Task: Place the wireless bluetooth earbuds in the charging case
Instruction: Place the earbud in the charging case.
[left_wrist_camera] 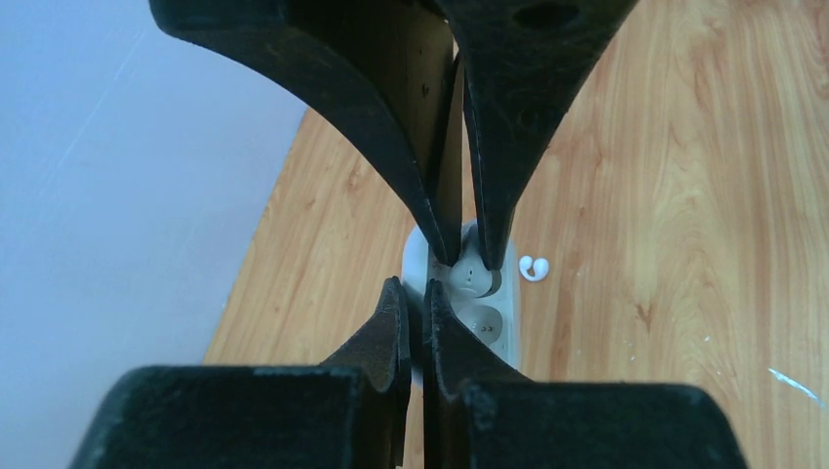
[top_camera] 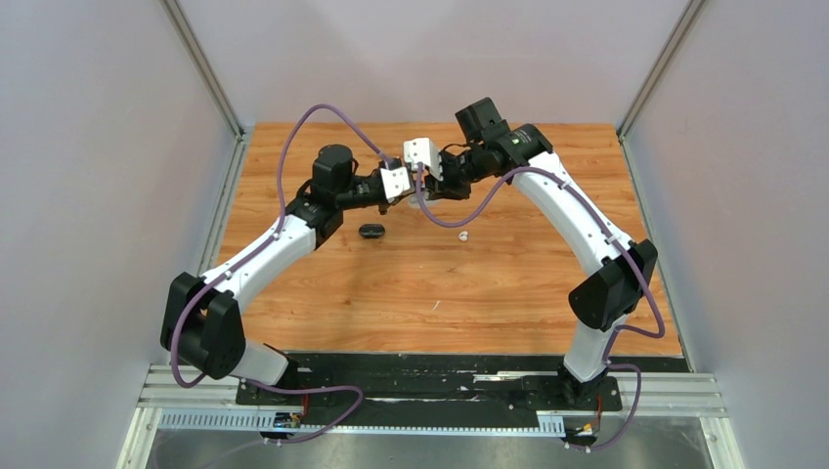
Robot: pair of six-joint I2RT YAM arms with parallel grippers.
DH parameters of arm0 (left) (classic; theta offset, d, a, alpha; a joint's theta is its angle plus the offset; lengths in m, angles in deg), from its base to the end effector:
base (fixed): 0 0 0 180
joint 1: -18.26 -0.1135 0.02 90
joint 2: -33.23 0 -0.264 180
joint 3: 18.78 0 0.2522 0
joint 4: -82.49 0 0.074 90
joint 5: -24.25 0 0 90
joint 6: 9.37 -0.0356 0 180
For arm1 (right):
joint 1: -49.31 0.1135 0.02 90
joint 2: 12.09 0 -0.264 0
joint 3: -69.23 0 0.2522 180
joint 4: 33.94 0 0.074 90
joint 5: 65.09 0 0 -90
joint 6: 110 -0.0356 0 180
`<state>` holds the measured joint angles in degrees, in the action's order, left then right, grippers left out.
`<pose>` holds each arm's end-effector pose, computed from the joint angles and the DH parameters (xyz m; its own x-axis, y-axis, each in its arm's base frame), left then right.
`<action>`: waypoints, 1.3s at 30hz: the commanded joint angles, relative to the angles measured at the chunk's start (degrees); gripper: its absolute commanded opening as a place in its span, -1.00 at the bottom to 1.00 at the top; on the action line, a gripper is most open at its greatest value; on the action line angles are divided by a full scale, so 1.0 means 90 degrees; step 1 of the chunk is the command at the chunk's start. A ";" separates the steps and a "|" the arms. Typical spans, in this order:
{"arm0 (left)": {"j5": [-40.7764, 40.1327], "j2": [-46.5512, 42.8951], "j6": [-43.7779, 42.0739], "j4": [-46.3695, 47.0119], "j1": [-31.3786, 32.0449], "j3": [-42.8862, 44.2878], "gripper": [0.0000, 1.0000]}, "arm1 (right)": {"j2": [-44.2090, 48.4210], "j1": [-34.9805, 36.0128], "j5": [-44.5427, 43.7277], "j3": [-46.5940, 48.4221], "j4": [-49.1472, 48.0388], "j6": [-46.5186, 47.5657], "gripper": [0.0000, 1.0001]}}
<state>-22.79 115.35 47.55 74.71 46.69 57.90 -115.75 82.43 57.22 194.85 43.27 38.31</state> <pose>0.2806 -0.1795 0.3282 0.3401 0.2701 -0.9008 0.8906 0.2152 0.4008 0.3042 0.2212 0.3788 0.2486 -0.6965 -0.6731 -0.9622 -0.0976 -0.2543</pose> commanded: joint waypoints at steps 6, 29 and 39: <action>0.0294 -0.0334 -0.0005 0.0873 0.0328 0.0236 -1.00 | -0.0318 0.0314 -0.0519 -0.0056 -0.0485 -0.0426 -0.69; -0.0154 -0.0306 -0.0481 0.0562 0.0322 0.0142 -1.00 | 0.0681 -0.0166 0.0466 -0.0239 -0.1279 -0.1594 -0.08; -0.0412 -0.0268 -0.0620 0.0309 0.0318 0.0231 -1.00 | 0.1566 -0.0620 0.1058 -0.0793 -0.1307 -0.2068 -0.01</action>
<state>-26.20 114.52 43.62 77.53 48.98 57.92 -107.69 79.00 63.01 189.25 35.07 22.85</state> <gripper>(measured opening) 0.030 0.483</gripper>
